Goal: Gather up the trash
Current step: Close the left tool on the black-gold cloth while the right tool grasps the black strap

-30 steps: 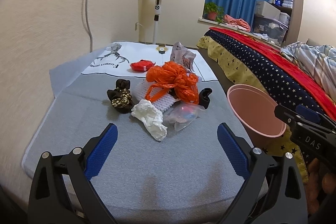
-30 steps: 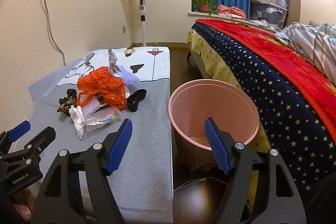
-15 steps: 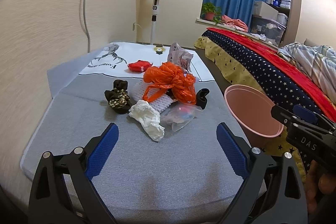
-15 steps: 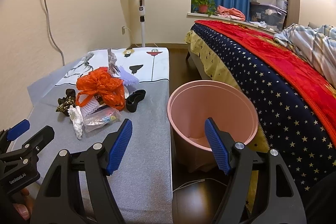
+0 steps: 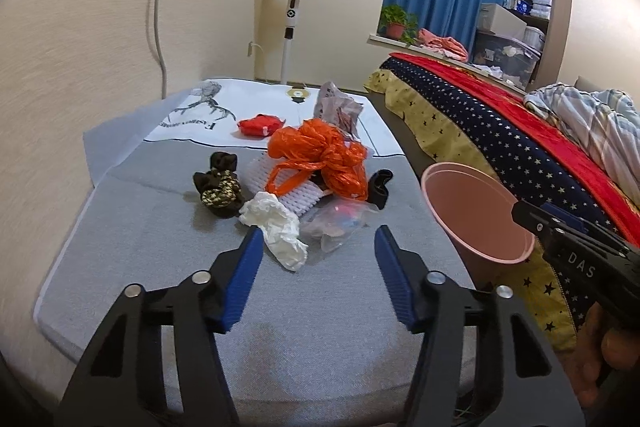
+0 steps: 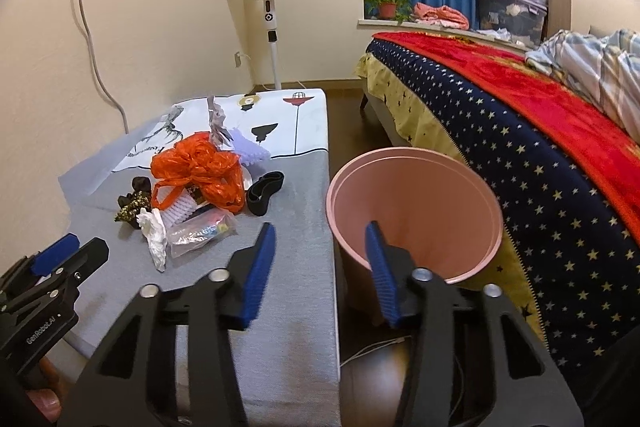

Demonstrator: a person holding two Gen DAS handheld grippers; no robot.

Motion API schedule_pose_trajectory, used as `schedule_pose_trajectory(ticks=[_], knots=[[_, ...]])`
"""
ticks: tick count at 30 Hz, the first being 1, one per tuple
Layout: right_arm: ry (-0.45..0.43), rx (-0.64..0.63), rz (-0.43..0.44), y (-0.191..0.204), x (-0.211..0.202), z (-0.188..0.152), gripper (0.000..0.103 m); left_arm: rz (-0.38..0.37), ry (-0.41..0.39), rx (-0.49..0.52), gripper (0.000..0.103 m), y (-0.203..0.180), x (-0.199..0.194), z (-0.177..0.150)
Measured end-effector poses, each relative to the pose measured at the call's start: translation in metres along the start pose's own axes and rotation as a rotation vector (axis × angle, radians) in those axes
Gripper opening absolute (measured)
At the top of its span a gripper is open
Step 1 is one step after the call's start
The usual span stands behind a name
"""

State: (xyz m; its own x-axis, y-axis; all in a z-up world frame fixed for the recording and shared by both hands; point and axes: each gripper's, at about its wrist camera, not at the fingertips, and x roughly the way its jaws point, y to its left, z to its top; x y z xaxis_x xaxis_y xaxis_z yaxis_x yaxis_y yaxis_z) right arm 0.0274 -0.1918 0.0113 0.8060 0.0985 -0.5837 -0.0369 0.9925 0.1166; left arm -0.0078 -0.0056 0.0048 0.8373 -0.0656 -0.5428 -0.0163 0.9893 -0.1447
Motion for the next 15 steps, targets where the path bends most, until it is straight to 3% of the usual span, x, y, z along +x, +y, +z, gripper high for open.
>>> schedule_pose_trajectory(ticks=[5,15], knots=[[-0.022,0.025,0.045,0.006,0.01,0.009,0.043,0.036,-0.02,-0.029,0.044,0.009,0.004,0.006],[0.044,0.092,0.099,0.008,0.066,0.022,0.043,0.122,-0.036,-0.073,0.043,0.032,0.029,0.021]])
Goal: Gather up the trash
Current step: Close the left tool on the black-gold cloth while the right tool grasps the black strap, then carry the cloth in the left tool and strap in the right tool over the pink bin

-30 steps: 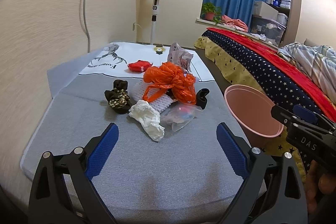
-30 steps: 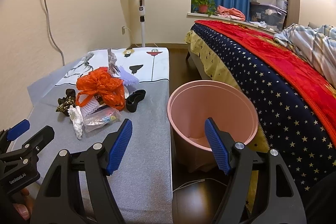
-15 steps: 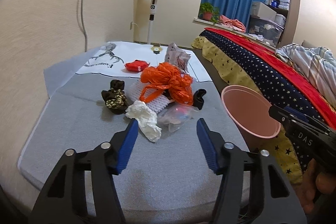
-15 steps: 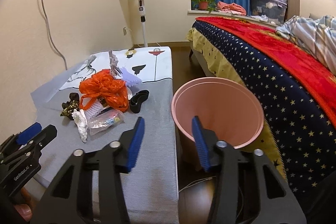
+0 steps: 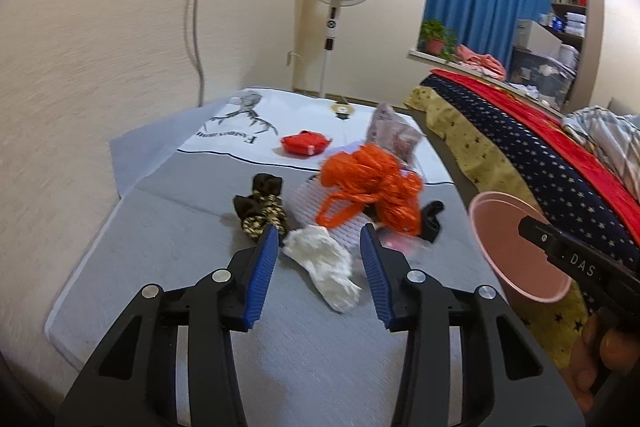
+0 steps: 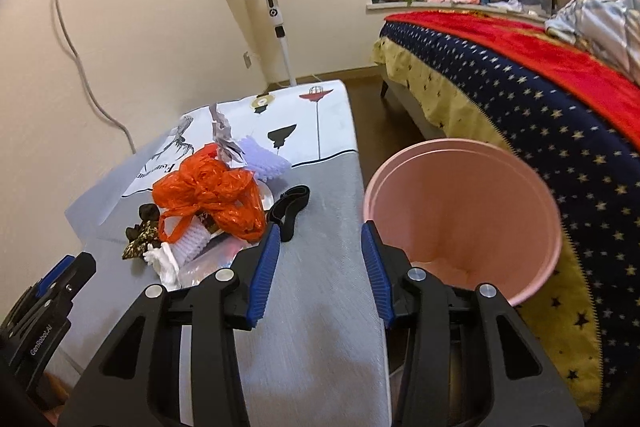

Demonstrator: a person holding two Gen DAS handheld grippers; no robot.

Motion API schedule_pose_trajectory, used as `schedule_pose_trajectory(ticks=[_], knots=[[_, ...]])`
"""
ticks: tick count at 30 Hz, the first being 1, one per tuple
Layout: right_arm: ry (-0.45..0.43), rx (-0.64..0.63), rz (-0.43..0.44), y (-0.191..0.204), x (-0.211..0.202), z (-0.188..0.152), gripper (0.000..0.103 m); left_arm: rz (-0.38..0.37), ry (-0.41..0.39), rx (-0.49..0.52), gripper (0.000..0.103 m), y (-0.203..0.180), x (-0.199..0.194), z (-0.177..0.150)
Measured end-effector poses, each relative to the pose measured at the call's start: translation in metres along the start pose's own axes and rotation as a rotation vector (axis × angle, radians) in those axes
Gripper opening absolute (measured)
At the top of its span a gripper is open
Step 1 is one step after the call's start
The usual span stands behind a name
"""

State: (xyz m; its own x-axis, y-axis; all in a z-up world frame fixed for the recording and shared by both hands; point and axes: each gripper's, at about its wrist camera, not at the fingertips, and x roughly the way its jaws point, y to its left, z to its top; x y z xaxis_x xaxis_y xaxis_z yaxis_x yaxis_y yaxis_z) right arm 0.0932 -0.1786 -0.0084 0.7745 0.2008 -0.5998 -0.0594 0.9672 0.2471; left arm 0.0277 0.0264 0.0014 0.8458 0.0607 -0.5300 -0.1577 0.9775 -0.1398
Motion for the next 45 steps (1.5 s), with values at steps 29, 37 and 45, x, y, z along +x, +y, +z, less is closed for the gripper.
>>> schedule_pose_trajectory(ticks=[29,37,45], knots=[[0.246,-0.018,0.102,0.023,0.136,-0.001,0.026,0.123,0.154,-0.142,0.04,0.045,0.112,0.002],[0.225,-0.007,0.11,0.02,0.129,0.003,0.009,0.11,0.164,-0.149,0.008,0.047,0.115,0.003],[0.178,-0.051,0.117,0.023,0.102,0.012,0.009,0.098,0.126,-0.149,0.006,0.046,0.1,0.011]])
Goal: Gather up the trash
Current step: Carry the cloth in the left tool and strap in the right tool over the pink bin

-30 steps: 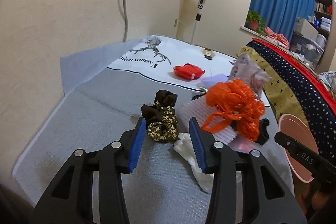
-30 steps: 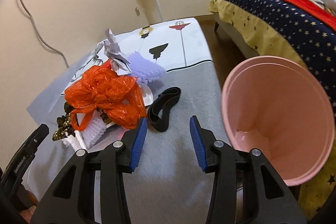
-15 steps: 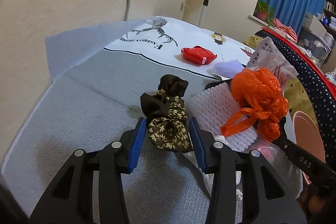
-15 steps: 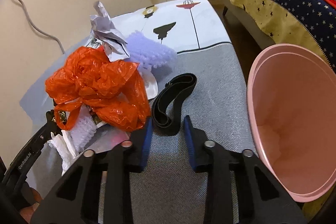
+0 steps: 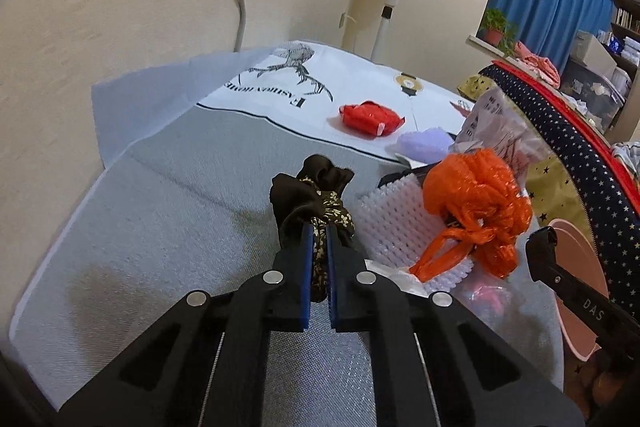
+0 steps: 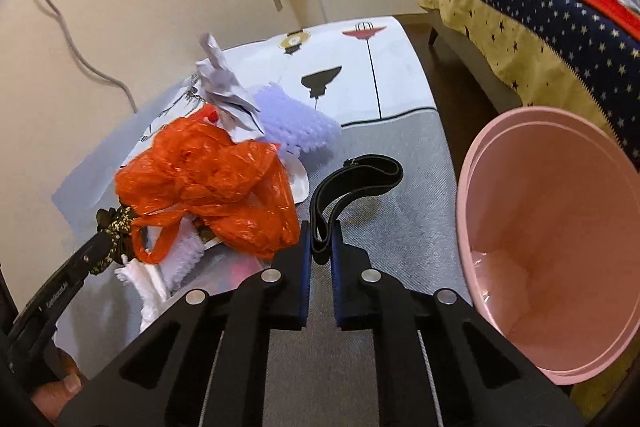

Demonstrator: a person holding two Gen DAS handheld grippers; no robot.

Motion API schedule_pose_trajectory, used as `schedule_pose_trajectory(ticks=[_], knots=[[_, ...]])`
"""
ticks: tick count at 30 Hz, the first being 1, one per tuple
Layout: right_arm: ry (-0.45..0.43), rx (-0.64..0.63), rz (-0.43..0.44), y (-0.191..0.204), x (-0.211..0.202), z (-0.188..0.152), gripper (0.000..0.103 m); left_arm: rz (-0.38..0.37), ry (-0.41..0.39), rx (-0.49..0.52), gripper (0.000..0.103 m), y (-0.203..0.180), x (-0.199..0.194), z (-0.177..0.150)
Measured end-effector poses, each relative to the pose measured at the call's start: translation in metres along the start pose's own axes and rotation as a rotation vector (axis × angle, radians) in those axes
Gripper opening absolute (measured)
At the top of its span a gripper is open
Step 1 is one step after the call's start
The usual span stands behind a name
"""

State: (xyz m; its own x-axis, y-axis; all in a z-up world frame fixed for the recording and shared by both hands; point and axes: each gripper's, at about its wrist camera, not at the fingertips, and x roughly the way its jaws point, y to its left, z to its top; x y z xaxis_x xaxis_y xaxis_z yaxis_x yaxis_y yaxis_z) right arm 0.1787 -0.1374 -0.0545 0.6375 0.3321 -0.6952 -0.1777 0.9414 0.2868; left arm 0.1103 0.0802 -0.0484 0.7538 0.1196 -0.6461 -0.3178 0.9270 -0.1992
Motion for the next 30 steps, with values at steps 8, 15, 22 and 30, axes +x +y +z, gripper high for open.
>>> schedule_pose_trajectory(ticks=[8,15,22,30], knots=[[-0.059,-0.054,-0.021,0.005,-0.042,0.0,0.009,-0.03,-0.059,0.03,0.006,-0.009,-0.03,0.007],[-0.107,-0.093,-0.054,0.009,-0.079,0.0,0.009,-0.067,-0.083,0.064,0.006,-0.016,-0.052,0.007],[-0.145,-0.082,-0.079,0.001,-0.116,0.006,0.009,-0.102,-0.103,0.098,0.006,-0.027,-0.073,0.003],[-0.167,-0.065,-0.122,-0.02,-0.151,0.016,0.009,-0.132,-0.136,0.15,0.006,-0.041,-0.092,0.0]])
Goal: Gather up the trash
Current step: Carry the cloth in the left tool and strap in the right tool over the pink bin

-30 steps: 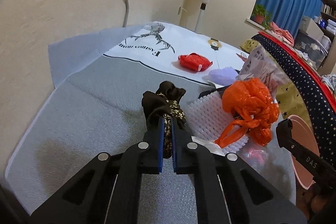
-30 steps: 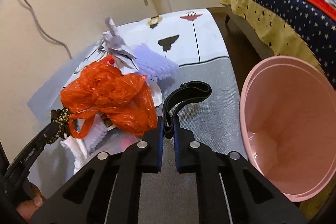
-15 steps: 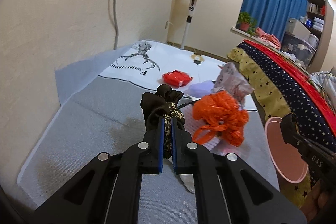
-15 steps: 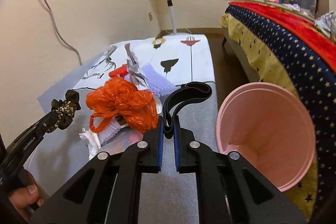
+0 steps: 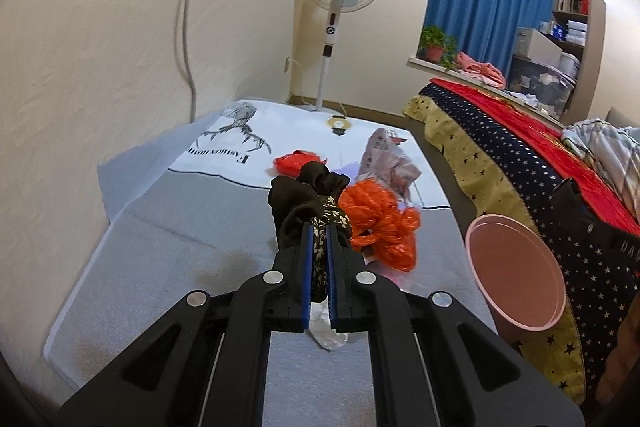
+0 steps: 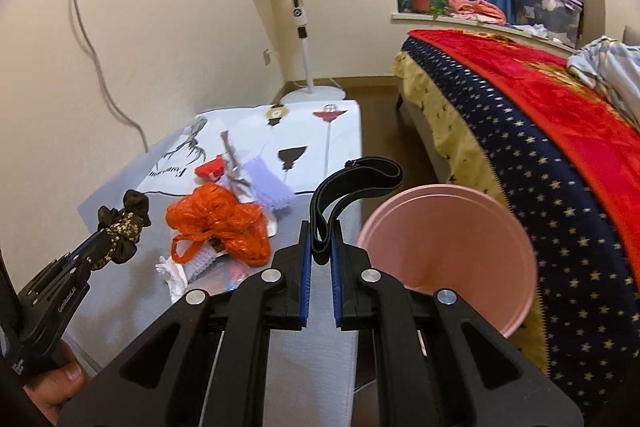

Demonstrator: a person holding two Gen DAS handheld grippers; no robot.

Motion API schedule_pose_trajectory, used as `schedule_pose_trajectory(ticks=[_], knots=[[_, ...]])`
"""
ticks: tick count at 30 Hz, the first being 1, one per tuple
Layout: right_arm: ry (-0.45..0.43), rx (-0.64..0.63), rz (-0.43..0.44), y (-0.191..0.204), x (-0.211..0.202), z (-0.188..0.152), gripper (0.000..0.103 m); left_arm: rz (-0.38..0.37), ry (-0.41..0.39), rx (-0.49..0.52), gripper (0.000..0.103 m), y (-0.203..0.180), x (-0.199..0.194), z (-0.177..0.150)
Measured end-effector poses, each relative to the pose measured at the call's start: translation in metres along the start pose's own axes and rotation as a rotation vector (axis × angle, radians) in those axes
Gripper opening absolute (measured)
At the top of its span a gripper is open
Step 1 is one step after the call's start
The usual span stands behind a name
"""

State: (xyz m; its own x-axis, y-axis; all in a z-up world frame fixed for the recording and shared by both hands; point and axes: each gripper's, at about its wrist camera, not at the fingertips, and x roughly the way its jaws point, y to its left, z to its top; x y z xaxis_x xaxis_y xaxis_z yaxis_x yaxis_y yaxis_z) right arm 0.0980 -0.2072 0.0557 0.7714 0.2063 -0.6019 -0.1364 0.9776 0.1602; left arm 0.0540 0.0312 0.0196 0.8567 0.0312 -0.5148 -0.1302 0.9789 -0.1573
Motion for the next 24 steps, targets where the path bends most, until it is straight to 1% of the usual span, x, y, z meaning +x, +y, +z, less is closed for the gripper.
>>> schedule_pose_trajectory(ticks=[7,15,18,22,24], knots=[[-0.023,-0.006,-0.023,-0.032,-0.027,0.021,0.009,-0.035,-0.012,0.026,0.006,-0.017,-0.008,0.001],[-0.064,-0.005,-0.089,-0.083,-0.052,0.044,0.009,-0.107,-0.025,0.072,0.006,-0.046,-0.01,-0.001],[-0.074,0.013,-0.113,-0.102,-0.055,0.045,0.009,-0.141,-0.027,0.089,0.006,-0.06,-0.01,-0.002],[-0.066,0.068,-0.138,-0.125,-0.047,0.034,0.009,-0.184,-0.028,0.121,0.006,-0.083,-0.007,-0.005],[-0.057,0.086,-0.142,-0.13,-0.042,0.03,0.009,-0.204,-0.021,0.132,0.006,-0.094,-0.004,-0.007]])
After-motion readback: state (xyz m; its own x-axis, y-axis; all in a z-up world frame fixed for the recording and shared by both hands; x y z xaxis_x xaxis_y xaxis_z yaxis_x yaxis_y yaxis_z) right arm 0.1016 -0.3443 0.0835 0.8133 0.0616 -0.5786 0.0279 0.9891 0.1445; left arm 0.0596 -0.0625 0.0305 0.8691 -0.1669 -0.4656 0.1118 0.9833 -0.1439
